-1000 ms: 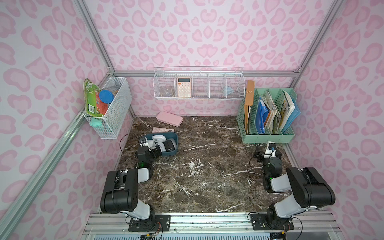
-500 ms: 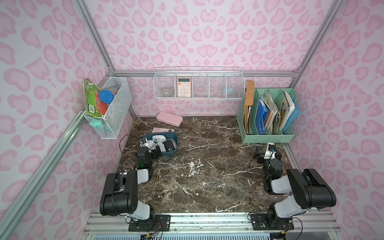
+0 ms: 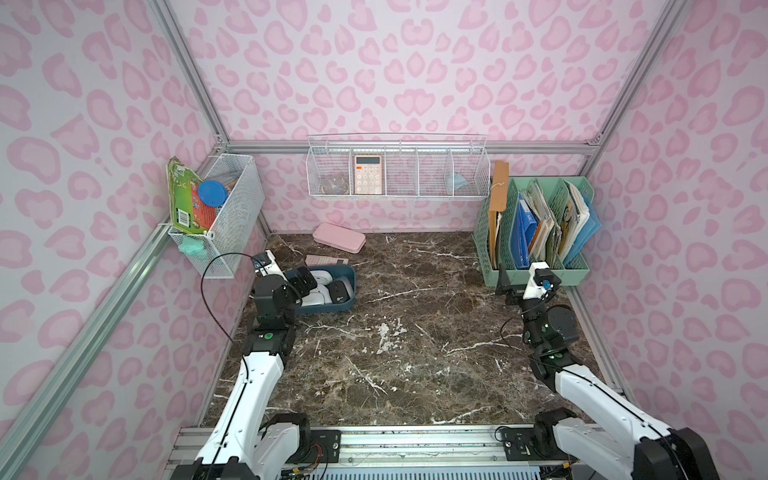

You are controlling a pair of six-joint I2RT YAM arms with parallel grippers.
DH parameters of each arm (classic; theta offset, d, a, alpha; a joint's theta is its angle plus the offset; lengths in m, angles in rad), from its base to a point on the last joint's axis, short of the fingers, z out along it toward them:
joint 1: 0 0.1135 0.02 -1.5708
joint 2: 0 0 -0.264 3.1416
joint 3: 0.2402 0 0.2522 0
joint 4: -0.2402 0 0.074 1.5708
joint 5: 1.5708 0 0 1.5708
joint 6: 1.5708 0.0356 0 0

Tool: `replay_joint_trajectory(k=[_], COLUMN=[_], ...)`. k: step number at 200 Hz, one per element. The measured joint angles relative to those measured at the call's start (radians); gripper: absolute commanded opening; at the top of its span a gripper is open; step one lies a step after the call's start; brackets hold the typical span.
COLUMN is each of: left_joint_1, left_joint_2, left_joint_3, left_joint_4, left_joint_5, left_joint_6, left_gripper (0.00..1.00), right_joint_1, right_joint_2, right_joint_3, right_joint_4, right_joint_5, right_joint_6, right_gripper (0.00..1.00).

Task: Take out the mouse from the storage box
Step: Move the storage box to the center of the board.

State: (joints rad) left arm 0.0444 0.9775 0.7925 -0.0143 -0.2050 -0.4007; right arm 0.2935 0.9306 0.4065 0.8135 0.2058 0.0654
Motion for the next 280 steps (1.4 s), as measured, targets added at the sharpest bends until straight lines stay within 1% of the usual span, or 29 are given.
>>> replay_joint_trajectory(k=[18, 38, 51, 60, 82, 103, 121, 135, 151, 167, 189, 207, 223, 255, 280], left_joint_1=[0.001, 0.003, 0.006, 0.007, 0.003, -0.018, -0.058, -0.111, -0.172, -0.229, -0.274, -0.285, -0.286, -0.287, -0.287], left_joint_2=[0.028, 0.055, 0.060, 0.059, 0.056, 0.075, 0.126, 0.187, 0.263, 0.363, 0.485, 0.567, 0.624, 0.727, 0.784], left_joint_3=[0.101, 0.154, 0.160, 0.156, 0.147, 0.146, 0.159, 0.190, 0.235, 0.301, 0.385, 0.441, 0.480, 0.546, 0.574], left_joint_4=[-0.196, -0.396, -0.488, -0.526, -0.563, -0.555, -0.552, -0.551, -0.551, -0.552, -0.558, -0.564, -0.575, -0.585, -0.585], left_joint_5=[-0.032, -0.072, -0.075, -0.061, 0.028, 0.101, 0.158, 0.187, 0.201, 0.217, 0.220, 0.218, 0.218, 0.223, 0.252], left_joint_6=[-0.149, -0.298, -0.365, -0.382, -0.381, -0.357, -0.340, -0.320, -0.299, -0.274, -0.251, -0.243, -0.230, -0.223, -0.221], left_gripper=[0.99, 0.99, 0.99, 0.99, 0.99, 0.99, 0.99, 0.99, 0.99, 0.99, 0.99, 0.99, 0.99, 0.99, 0.99], right_joint_1=[-0.003, -0.049, -0.098, -0.123, -0.139, -0.143, -0.139, -0.127, -0.099, -0.043, 0.042, 0.105, 0.139, 0.178, 0.197], right_joint_2=[-0.089, -0.211, -0.286, -0.335, -0.396, -0.399, -0.382, -0.356, -0.317, -0.261, -0.191, -0.132, -0.093, -0.043, -0.017], right_joint_3=[0.013, -0.050, -0.097, -0.119, -0.117, -0.106, -0.106, -0.106, -0.100, -0.080, -0.048, -0.029, -0.015, -0.014, -0.013], right_joint_4=[-0.144, -0.273, -0.335, -0.379, -0.483, -0.563, -0.618, -0.645, -0.672, -0.690, -0.702, -0.706, -0.713, -0.723, -0.727], right_joint_5=[0.037, 0.093, 0.084, 0.072, 0.045, -0.003, -0.048, -0.082, -0.099, -0.105, -0.093, -0.071, -0.059, -0.041, -0.034], right_joint_6=[0.154, 0.331, 0.390, 0.423, 0.461, 0.463, 0.466, 0.472, 0.472, 0.459, 0.430, 0.407, 0.397, 0.382, 0.376], right_gripper=[1.00, 1.00, 1.00, 1.00, 1.00, 1.00, 1.00, 1.00, 1.00, 1.00, 1.00, 1.00, 1.00, 1.00, 1.00])
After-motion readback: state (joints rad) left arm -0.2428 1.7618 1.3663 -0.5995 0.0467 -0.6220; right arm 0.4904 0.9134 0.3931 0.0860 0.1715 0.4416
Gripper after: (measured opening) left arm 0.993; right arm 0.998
